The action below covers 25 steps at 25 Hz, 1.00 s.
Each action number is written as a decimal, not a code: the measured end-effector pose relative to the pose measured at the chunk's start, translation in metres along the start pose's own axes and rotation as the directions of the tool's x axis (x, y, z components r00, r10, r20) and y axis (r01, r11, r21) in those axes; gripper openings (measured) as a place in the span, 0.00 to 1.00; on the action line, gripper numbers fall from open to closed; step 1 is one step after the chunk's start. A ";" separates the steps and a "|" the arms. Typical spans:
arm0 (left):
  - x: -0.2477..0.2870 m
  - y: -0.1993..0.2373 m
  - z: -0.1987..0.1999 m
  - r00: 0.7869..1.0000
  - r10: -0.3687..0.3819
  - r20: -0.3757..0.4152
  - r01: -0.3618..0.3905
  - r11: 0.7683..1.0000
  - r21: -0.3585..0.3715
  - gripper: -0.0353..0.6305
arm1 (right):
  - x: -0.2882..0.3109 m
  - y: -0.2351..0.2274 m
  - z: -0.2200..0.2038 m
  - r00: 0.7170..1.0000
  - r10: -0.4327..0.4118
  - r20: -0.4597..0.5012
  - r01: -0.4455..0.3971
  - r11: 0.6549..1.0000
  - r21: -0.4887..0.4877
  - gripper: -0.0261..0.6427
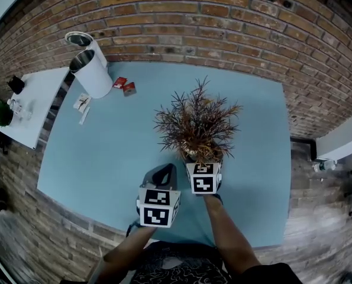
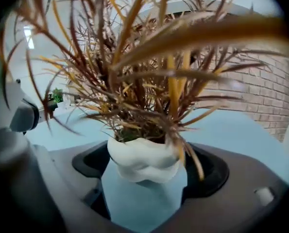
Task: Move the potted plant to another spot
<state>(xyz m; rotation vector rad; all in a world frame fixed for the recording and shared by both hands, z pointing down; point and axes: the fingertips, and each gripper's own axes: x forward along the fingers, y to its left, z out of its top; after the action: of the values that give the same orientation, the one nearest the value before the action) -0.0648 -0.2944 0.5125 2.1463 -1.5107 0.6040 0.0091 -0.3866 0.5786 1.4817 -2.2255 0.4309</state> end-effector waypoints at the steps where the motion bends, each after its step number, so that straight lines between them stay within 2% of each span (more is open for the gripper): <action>1: 0.000 0.001 -0.001 1.000 0.000 0.000 0.000 1.000 0.002 0.05 | 0.001 0.000 0.000 1.000 -0.002 0.003 0.002 1.000 -0.005 0.73; 9: -0.003 -0.002 0.003 1.000 -0.001 -0.011 0.001 1.000 -0.003 0.05 | -0.001 0.000 0.002 1.000 0.006 -0.008 -0.006 1.000 -0.004 0.73; 25: -0.019 -0.006 -0.005 0.999 -0.052 -0.002 0.052 0.999 0.006 0.05 | -0.019 0.007 -0.008 0.999 -0.042 -0.029 0.043 0.999 0.021 0.73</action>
<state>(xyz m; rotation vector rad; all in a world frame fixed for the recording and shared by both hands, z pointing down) -0.0653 -0.2755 0.5049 2.1821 -1.4489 0.5934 0.0108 -0.3654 0.5753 1.5214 -2.1696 0.4611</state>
